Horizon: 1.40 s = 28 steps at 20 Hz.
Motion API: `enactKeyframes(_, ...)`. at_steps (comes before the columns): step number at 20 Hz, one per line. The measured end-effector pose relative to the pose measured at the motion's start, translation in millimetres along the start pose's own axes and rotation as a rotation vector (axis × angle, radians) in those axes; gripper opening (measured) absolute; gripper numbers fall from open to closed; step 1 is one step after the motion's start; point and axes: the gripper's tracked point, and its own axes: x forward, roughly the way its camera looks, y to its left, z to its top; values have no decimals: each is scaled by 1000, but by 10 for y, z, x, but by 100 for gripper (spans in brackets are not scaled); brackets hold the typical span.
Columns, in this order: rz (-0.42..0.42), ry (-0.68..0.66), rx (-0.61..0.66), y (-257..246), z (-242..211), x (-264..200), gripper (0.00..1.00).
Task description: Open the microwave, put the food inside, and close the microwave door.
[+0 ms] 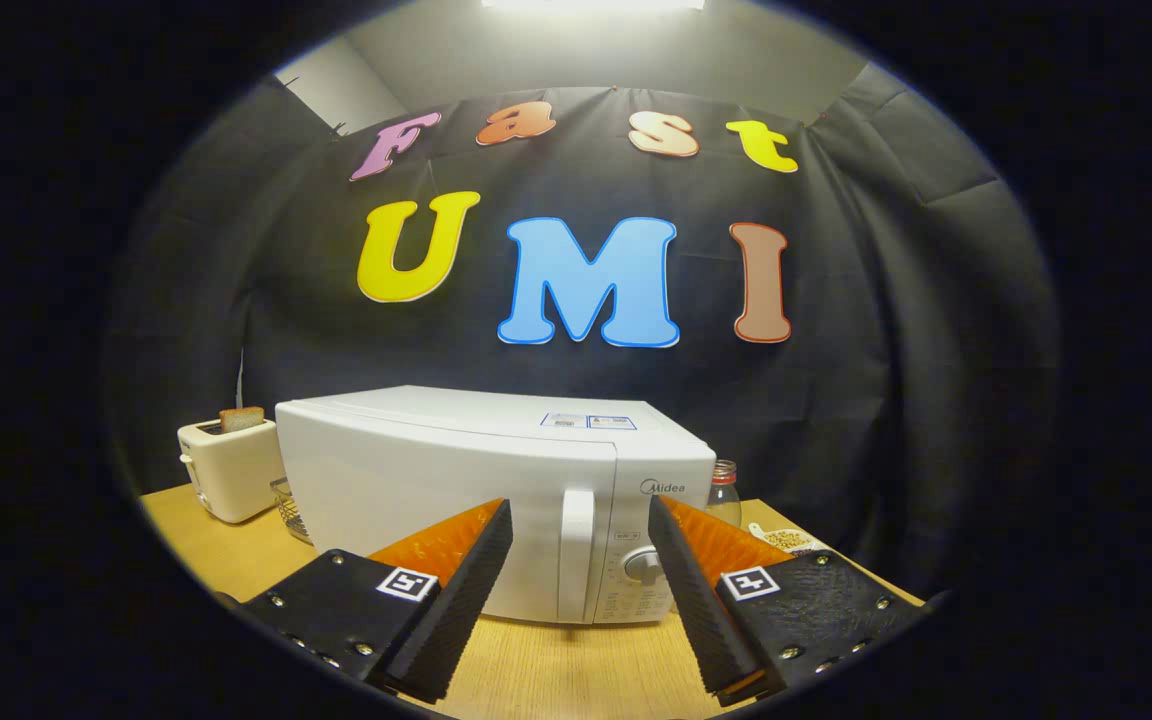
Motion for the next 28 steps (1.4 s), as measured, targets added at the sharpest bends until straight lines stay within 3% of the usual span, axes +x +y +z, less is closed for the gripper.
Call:
enactKeyframes(9,-37,47,-19,-30,-640,537,82)
enactKeyframes(15,-30,47,-39,30,-804,657,69)
enactKeyframes(16,-19,38,-44,58,-804,686,61)
enactKeyframes(17,-19,31,-56,65,-796,679,61)
enactKeyframes(19,-24,16,-90,69,-785,674,51)
enactKeyframes(20,-18,19,-93,75,-783,708,41)
enactKeyframes(22,4,46,-41,56,-789,641,32)
enactKeyframes(25,58,111,96,89,-824,612,26)
enactKeyframes(26,66,106,103,106,-811,606,18)
enactKeyframes(28,71,100,69,110,-787,603,18)
